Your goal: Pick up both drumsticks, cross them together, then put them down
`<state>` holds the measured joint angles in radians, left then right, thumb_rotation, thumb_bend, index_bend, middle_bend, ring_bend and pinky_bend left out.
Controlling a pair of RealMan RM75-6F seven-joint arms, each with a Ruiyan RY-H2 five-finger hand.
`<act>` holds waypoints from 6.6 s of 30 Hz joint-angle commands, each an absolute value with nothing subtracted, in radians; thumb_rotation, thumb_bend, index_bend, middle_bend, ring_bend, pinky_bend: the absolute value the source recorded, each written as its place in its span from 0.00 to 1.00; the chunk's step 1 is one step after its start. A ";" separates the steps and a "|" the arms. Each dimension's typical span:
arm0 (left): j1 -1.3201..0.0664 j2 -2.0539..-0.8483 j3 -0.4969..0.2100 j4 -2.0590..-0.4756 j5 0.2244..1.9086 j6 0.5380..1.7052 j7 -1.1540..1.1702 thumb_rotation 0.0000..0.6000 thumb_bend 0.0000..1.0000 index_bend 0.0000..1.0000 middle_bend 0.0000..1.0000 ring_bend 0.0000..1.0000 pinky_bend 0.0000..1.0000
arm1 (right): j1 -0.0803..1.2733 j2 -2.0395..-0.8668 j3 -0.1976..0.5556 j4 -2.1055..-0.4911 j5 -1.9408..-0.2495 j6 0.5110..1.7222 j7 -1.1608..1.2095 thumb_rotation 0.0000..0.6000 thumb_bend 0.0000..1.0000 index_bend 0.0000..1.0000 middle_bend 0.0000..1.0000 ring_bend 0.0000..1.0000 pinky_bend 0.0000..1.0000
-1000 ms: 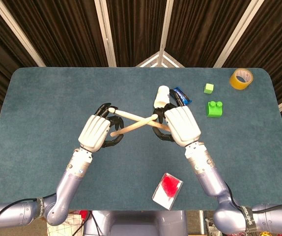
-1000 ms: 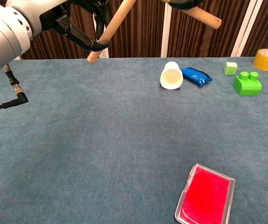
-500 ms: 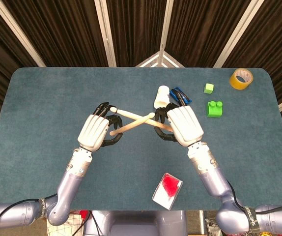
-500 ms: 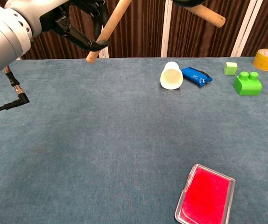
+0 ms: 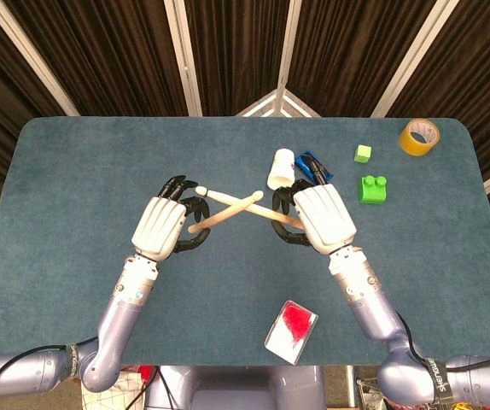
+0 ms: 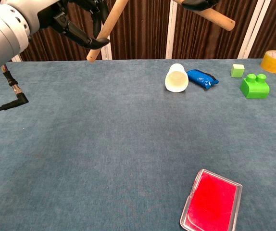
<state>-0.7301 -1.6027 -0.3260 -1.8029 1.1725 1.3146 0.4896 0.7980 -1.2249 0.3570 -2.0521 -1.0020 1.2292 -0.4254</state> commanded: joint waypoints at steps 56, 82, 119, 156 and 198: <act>-0.548 -1.574 0.041 -0.881 1.513 1.107 0.234 1.00 0.44 0.57 0.57 0.21 0.14 | 0.557 -1.379 0.119 -1.387 -1.488 1.332 -0.021 1.00 0.46 0.75 0.64 0.44 0.01; -0.538 -1.550 -0.006 -0.970 1.419 1.011 0.360 1.00 0.43 0.30 0.39 0.08 0.09 | 0.540 -1.359 0.145 -1.381 -1.468 1.288 -0.001 1.00 0.46 0.75 0.64 0.44 0.01; -0.472 -1.044 -0.231 -1.603 1.301 1.231 0.177 1.00 0.43 0.23 0.28 0.01 0.05 | 0.581 -1.633 0.039 -1.019 -1.599 1.209 -0.092 1.00 0.46 0.75 0.64 0.44 0.01; -0.461 -1.028 -0.221 -1.608 1.293 1.250 0.173 1.00 0.43 0.26 0.28 0.01 0.05 | 0.534 -1.734 -0.045 -0.656 -1.631 1.199 0.097 1.00 0.46 0.75 0.64 0.44 0.01; -0.458 -1.021 -0.221 -1.618 1.268 1.250 0.183 1.00 0.43 0.31 0.29 0.01 0.05 | 0.545 -1.637 0.015 -0.893 -1.543 1.097 -0.090 1.00 0.46 0.46 0.54 0.40 0.01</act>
<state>-0.4579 -1.0217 -0.2211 -1.6177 1.2677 1.2502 0.1836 0.5451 -1.6401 0.0140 -0.8892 -1.5449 1.0994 -0.0865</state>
